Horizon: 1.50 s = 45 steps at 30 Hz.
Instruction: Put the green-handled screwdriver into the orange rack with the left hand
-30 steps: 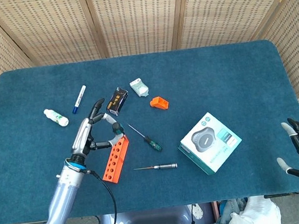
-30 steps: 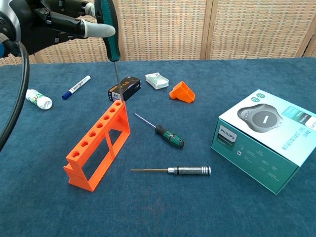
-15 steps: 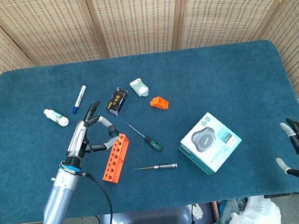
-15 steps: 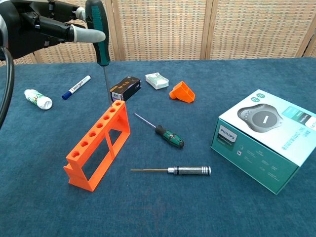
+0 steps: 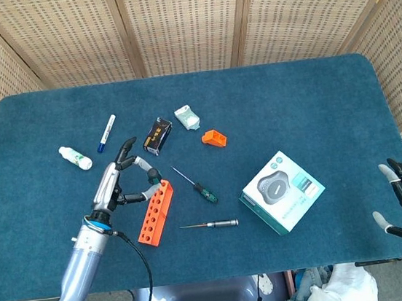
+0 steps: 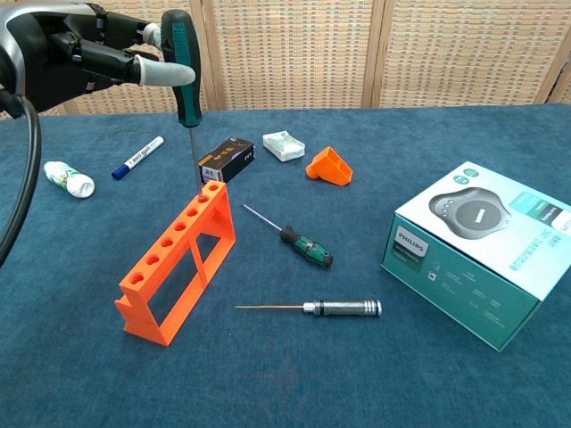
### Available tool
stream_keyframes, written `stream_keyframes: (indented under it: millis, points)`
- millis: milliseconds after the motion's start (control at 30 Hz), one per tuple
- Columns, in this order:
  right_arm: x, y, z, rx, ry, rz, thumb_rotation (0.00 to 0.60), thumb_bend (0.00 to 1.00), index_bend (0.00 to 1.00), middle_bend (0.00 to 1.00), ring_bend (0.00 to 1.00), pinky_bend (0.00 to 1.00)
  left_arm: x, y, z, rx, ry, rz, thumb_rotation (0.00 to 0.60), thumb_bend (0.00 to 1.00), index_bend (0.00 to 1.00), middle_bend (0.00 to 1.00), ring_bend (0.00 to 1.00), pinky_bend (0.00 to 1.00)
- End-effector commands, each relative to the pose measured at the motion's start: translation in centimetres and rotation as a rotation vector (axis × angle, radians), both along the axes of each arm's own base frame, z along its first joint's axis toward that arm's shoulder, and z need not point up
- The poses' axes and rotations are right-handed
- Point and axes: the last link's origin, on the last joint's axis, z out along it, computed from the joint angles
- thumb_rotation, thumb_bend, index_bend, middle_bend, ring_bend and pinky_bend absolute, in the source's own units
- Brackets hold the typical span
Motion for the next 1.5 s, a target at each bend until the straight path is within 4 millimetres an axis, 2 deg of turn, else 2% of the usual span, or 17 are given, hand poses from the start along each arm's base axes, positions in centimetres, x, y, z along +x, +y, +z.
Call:
stream_keyframes:
  millis: [33,567,867,1133,1500]
  points:
    - [0.0,0.0,0.0,0.0,0.001,0.0,0.6,0.26,0.0,0.0,0.0,0.0,0.0,0.0,-0.1,-0.003,0.001,0.002,0.6,0.3,0.61,0.05,0.0,0.0]
    - [0.0,0.0,0.0,0.0,0.002,-0.001,0.6,0.26,0.0,0.0,0.0,0.0,-1.4,0.0,-1.3,-0.041,0.012,0.029,0.6,0.3,0.61,0.05,0.0,0.0]
    - [0.0,0.0,0.1,-0.006,0.0,-0.003,0.6,0.26,0.0,0.0,0.0,0.0,-3.0,-0.6,-2.4,-0.072,0.025,0.047,0.6,0.3,0.61,0.05,0.0,0.0]
    - [0.0,0.0,0.0,-0.003,0.002,-0.002,0.6,0.26,0.0,0.0,0.0,0.0,-4.0,-0.8,-2.6,-0.073,0.057,0.049,0.6,0.3,0.61,0.05,0.0,0.0]
    - [0.0,0.0,0.0,-0.004,0.002,-0.003,0.6,0.26,0.0,0.0,0.0,0.0,-4.8,-0.8,-3.6,-0.107,0.076,0.049,0.6,0.3,0.61,0.05,0.0,0.0]
